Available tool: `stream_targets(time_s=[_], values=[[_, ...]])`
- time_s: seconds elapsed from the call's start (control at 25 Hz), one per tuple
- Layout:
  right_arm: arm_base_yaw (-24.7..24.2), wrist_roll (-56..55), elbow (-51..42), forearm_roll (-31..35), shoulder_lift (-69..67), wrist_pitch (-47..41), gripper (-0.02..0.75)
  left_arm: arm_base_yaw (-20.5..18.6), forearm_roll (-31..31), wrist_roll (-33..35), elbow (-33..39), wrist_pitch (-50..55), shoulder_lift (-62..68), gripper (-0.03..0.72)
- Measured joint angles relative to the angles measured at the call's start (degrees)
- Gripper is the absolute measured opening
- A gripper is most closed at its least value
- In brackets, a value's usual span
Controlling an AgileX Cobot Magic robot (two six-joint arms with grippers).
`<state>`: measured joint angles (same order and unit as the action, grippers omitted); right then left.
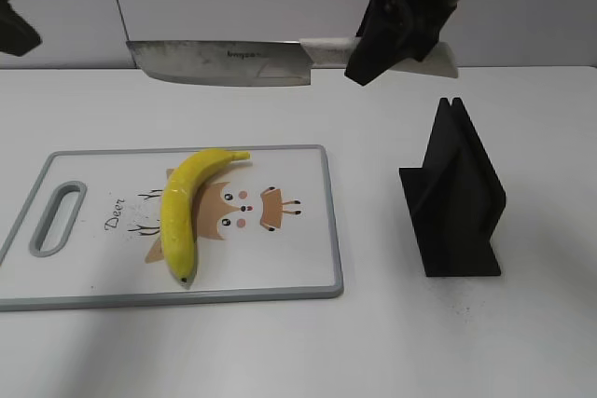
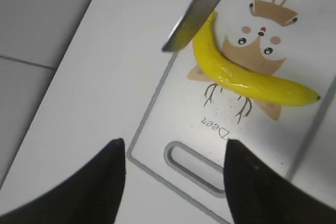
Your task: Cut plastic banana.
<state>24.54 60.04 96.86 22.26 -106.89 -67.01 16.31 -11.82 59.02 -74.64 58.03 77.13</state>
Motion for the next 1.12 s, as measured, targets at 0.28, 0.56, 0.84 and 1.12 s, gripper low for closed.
stream_targets(time_s=[0.28, 0.56, 0.84, 1.12], values=[[0.1, 4.2, 5.8, 0.3, -5.8, -0.3, 0.182, 1.4, -5.4, 11.2, -5.4, 1.0, 10.4, 0.55], [1.3, 8.1, 7.7, 3.0, -7.9, -0.3, 0.182, 1.4, -7.7, 16.3, -5.5, -1.4, 13.7, 0.548], [1.3, 10.2, 8.5, 5.3, -9.2, 0.2, 0.182, 1.4, -8.6, 17.8, -5.5, -2.1, 16.7, 0.536], [1.3, 11.5, 8.6, 7.4, -10.9, 0.8, 0.182, 1.4, -8.7, 17.9, -5.5, -2.7, 19.1, 0.309]])
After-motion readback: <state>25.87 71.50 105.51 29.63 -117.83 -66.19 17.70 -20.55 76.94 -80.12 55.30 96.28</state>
